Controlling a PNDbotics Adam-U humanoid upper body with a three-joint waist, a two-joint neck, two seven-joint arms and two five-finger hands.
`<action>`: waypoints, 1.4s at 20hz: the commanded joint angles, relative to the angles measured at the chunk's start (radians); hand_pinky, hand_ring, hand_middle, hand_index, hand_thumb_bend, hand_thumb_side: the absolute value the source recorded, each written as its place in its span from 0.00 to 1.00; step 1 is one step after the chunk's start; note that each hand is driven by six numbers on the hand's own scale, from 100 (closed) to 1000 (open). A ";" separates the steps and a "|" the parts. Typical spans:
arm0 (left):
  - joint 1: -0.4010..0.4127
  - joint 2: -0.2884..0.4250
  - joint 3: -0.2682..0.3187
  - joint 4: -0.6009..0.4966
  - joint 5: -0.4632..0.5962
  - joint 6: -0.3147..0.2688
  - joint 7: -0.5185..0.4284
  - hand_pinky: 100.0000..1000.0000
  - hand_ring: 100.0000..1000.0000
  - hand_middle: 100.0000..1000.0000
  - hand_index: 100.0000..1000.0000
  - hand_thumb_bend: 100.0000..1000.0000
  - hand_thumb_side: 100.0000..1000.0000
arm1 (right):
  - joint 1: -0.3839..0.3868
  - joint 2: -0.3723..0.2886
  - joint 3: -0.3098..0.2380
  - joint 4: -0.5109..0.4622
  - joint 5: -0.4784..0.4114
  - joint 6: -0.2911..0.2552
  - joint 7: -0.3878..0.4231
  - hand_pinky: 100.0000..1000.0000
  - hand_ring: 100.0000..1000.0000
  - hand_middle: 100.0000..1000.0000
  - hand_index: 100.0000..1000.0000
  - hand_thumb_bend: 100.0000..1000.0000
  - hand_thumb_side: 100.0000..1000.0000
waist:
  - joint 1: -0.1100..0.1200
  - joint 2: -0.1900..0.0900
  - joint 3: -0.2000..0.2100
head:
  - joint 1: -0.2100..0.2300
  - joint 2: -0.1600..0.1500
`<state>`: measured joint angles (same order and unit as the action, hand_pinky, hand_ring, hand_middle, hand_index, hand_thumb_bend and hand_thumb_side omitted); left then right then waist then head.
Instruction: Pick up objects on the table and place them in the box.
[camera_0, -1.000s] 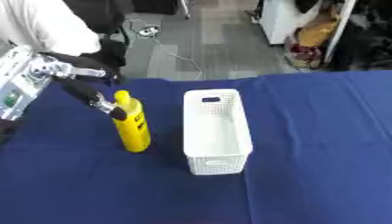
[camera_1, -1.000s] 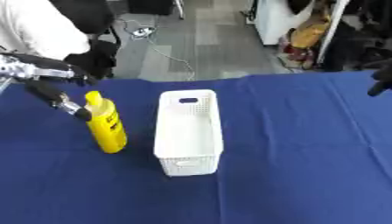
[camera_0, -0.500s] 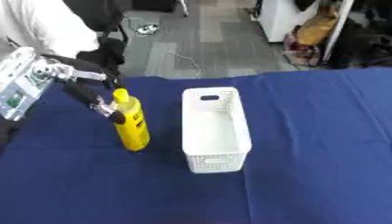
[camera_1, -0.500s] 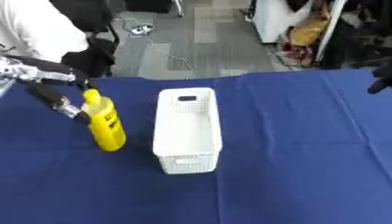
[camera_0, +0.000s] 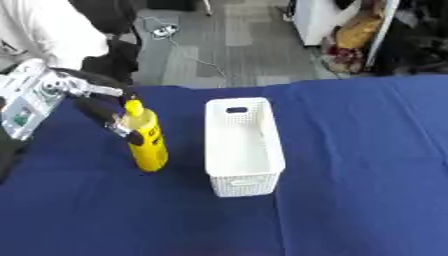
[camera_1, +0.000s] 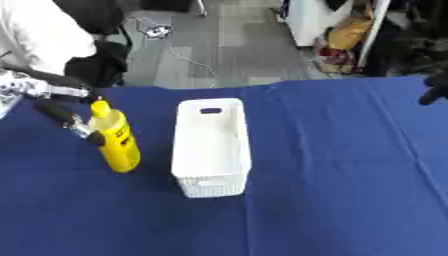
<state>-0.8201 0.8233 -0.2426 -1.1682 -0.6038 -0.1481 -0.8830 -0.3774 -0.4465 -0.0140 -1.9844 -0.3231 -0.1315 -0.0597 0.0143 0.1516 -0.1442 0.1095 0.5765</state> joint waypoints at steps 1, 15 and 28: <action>-0.022 0.018 0.022 0.008 0.000 0.002 -0.005 0.90 0.89 0.90 0.99 1.00 0.73 | -0.019 -0.006 -0.003 -0.016 -0.004 -0.002 0.005 0.38 0.50 0.51 0.88 0.02 0.89 | 0.001 -0.009 -0.003 | 0.009 -0.011; -0.019 -0.003 0.041 0.056 0.008 0.002 0.031 0.85 0.86 0.88 0.98 1.00 0.70 | -0.034 0.002 0.000 -0.016 -0.010 -0.003 0.011 0.39 0.50 0.51 0.88 0.02 0.89 | 0.000 0.004 -0.019 | 0.017 -0.020; -0.002 -0.030 0.056 0.123 0.073 0.018 0.127 0.78 0.81 0.85 0.96 0.98 0.67 | -0.042 0.008 0.000 -0.016 -0.015 -0.005 0.015 0.39 0.50 0.51 0.88 0.01 0.90 | -0.002 0.009 -0.027 | 0.018 -0.025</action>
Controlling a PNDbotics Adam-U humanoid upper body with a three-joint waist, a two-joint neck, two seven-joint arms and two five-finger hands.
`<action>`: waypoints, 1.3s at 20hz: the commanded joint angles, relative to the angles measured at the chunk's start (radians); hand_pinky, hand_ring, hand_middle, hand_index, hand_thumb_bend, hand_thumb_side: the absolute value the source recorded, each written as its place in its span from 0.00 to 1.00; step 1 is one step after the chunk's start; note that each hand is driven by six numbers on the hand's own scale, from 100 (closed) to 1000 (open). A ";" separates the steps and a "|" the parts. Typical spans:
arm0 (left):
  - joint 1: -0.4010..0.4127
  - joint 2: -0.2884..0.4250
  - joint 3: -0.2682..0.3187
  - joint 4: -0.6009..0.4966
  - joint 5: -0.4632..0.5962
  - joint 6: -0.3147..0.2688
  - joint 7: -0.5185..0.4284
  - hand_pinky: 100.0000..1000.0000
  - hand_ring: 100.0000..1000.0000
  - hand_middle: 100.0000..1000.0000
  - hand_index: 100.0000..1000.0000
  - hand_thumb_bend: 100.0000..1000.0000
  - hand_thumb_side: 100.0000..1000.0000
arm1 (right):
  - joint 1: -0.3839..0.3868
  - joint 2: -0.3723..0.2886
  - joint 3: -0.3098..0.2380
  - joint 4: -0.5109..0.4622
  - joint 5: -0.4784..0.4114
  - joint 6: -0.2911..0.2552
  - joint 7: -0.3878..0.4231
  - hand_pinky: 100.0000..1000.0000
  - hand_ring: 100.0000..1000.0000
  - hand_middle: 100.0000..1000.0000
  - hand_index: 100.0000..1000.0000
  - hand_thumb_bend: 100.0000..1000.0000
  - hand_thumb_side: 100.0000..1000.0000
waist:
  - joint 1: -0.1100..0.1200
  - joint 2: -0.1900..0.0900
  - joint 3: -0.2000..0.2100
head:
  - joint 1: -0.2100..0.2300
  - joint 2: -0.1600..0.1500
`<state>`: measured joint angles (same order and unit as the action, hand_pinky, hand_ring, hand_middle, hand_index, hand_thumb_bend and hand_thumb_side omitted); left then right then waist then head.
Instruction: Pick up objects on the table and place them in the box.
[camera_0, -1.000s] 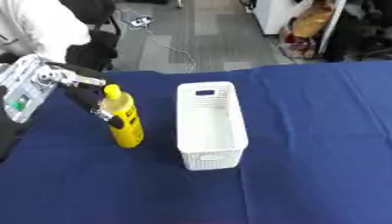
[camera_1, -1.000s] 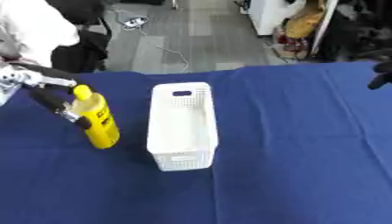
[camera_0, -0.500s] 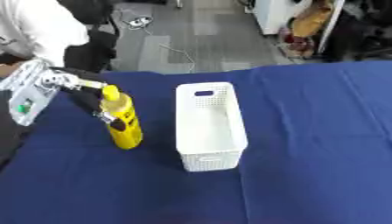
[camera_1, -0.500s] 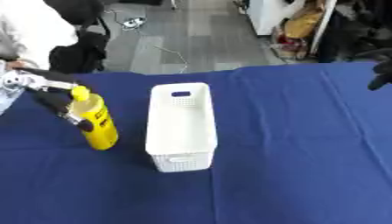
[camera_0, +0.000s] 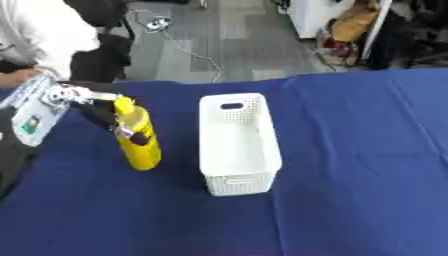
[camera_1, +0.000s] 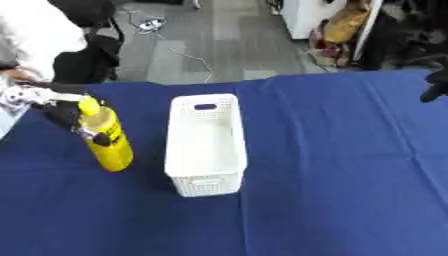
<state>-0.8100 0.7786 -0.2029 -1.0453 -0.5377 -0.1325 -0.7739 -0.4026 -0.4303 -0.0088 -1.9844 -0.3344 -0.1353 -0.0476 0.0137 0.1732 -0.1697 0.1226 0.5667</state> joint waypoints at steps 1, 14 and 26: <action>-0.011 0.013 0.017 0.003 0.005 0.004 0.026 0.76 0.79 0.84 0.94 0.95 0.64 | -0.018 -0.007 -0.005 -0.016 -0.004 -0.001 0.003 0.39 0.50 0.51 0.88 0.01 0.90 | -0.002 -0.012 -0.002 | 0.005 -0.016; 0.008 -0.006 0.023 0.016 -0.017 0.044 0.234 0.00 0.22 0.38 0.57 0.42 0.42 | -0.022 -0.005 -0.006 -0.016 -0.007 -0.003 0.006 0.39 0.51 0.51 0.88 0.01 0.90 | -0.002 -0.010 -0.006 | 0.001 -0.016; 0.031 -0.010 0.021 0.005 0.082 0.041 0.495 0.00 0.00 0.00 0.29 0.12 0.73 | -0.020 -0.006 -0.007 -0.016 -0.008 -0.004 0.006 0.39 0.50 0.50 0.87 0.01 0.90 | -0.003 -0.010 -0.003 | -0.001 -0.015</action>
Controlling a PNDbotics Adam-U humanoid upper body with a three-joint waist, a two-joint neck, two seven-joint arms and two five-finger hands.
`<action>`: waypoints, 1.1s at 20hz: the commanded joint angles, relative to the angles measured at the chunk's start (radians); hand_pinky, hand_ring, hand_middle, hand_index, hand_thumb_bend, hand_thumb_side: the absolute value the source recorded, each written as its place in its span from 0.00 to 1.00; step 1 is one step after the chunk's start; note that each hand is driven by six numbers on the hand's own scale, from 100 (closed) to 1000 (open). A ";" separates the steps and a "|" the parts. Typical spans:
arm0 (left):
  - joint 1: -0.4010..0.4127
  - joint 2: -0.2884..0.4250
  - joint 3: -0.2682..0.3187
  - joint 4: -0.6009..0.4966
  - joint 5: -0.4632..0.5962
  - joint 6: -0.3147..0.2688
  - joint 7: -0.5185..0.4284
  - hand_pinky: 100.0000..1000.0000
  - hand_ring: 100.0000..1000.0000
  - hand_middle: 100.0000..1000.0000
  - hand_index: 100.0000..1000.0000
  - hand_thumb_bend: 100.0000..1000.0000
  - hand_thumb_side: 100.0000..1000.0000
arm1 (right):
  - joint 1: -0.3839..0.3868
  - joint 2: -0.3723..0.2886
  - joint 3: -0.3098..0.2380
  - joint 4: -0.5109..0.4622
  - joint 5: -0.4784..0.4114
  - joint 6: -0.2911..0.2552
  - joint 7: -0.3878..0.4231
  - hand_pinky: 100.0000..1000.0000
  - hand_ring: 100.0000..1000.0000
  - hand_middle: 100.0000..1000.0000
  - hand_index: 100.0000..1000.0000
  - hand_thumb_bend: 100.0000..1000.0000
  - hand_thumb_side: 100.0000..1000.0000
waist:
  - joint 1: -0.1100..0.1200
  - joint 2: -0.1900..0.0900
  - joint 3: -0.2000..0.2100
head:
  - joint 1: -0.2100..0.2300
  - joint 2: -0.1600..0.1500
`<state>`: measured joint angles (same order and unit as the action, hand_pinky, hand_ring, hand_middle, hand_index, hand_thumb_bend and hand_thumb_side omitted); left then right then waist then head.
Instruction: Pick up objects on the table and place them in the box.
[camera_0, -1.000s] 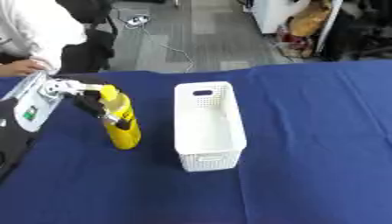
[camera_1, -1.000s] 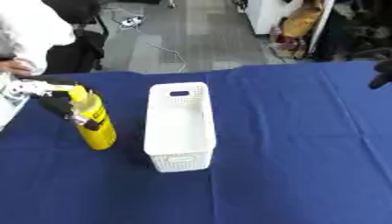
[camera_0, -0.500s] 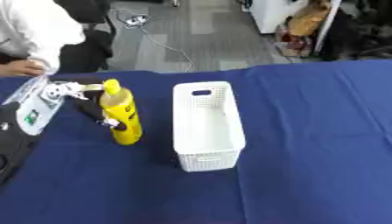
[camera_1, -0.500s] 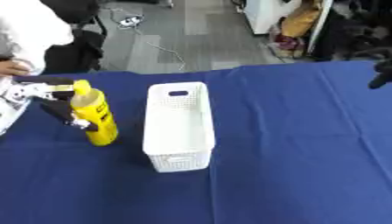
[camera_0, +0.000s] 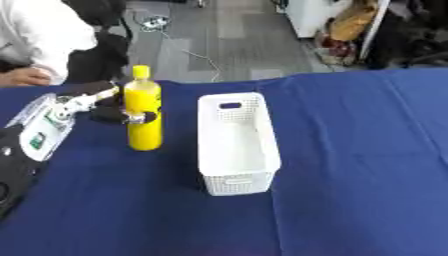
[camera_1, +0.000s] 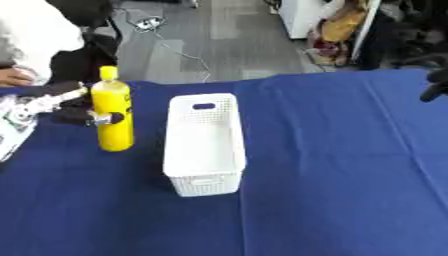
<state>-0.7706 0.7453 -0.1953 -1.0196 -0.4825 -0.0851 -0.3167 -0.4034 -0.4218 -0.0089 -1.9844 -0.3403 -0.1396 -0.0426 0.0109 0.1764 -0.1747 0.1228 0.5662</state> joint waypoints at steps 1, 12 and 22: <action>-0.007 0.025 0.015 -0.027 0.038 -0.008 0.050 0.00 0.00 0.00 0.26 0.13 0.73 | -0.018 -0.015 -0.007 -0.016 -0.002 0.001 0.000 0.39 0.51 0.50 0.87 0.01 0.90 | -0.001 -0.013 0.003 | -0.002 -0.014; 0.014 0.063 0.041 -0.166 0.169 0.011 0.108 0.00 0.00 0.00 0.22 0.13 0.71 | -0.013 -0.021 -0.009 -0.016 0.002 0.001 -0.003 0.39 0.51 0.50 0.87 0.01 0.90 | 0.003 -0.018 0.015 | -0.008 -0.016; 0.050 0.126 0.033 -0.411 0.278 0.074 0.092 0.00 0.00 0.00 0.18 0.13 0.71 | -0.003 -0.031 -0.009 -0.016 0.007 0.003 -0.003 0.39 0.51 0.50 0.87 0.01 0.90 | 0.006 -0.021 0.028 | -0.013 -0.018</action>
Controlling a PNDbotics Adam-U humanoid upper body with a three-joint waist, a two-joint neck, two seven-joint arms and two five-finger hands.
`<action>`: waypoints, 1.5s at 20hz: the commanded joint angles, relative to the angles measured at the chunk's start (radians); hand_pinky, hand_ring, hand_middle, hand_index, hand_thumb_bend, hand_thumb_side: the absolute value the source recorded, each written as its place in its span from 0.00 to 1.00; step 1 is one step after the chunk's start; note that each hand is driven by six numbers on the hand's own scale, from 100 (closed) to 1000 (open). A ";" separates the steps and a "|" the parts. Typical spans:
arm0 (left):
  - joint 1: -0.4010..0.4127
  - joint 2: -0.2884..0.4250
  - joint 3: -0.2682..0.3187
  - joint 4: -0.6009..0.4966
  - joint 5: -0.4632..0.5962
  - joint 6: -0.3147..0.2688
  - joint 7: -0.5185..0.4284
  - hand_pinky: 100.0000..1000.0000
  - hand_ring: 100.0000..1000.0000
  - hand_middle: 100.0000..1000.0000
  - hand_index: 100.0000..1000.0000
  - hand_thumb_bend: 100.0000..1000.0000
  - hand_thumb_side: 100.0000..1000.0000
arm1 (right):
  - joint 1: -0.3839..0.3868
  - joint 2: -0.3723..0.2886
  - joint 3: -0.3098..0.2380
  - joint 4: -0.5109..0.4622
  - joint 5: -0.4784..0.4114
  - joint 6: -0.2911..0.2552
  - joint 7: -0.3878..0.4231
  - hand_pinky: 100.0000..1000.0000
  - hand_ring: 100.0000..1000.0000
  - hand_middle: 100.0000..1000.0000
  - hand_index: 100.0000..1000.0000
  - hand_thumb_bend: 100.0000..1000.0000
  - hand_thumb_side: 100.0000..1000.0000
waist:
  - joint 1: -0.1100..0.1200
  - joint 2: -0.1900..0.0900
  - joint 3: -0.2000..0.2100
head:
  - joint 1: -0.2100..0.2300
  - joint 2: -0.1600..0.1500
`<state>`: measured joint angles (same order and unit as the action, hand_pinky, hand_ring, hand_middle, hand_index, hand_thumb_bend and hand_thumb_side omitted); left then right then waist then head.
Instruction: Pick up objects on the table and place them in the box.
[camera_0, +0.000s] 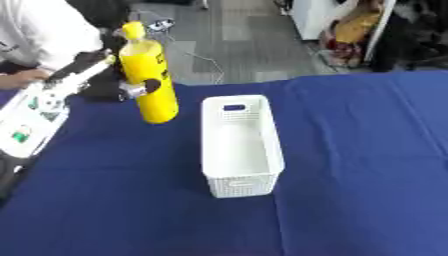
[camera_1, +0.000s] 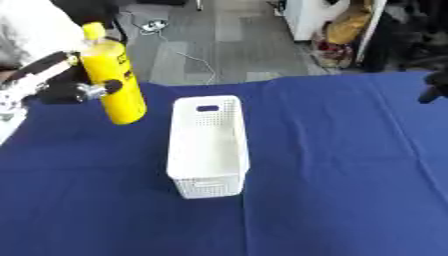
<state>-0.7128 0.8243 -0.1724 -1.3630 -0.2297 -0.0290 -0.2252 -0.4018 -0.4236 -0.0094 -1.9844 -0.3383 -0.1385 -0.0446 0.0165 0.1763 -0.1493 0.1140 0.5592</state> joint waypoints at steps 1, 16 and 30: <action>-0.004 0.052 0.010 -0.092 0.033 0.025 -0.001 0.00 0.00 0.00 0.17 0.13 0.71 | -0.003 -0.030 -0.009 -0.016 0.006 0.002 -0.001 0.39 0.51 0.50 0.87 0.01 0.90 | 0.001 -0.021 0.003 | -0.004 -0.011; 0.002 0.090 -0.040 -0.395 0.182 0.082 -0.086 0.00 0.00 0.00 0.14 0.12 0.72 | -0.002 -0.033 -0.010 -0.016 0.007 0.002 -0.002 0.39 0.51 0.50 0.87 0.01 0.90 | 0.002 -0.023 0.005 | -0.003 -0.008; -0.089 0.035 -0.138 -0.380 0.206 0.077 -0.163 0.00 0.00 0.00 0.15 0.13 0.73 | -0.014 -0.027 -0.004 -0.016 0.002 0.003 0.004 0.39 0.51 0.50 0.87 0.01 0.90 | 0.005 -0.025 -0.010 | 0.009 -0.002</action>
<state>-0.7803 0.8498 -0.3100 -1.7468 -0.0174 0.0531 -0.3821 -0.4003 -0.4314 -0.0088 -1.9844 -0.3335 -0.1351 -0.0425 0.0234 0.1720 -0.1586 0.1153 0.5596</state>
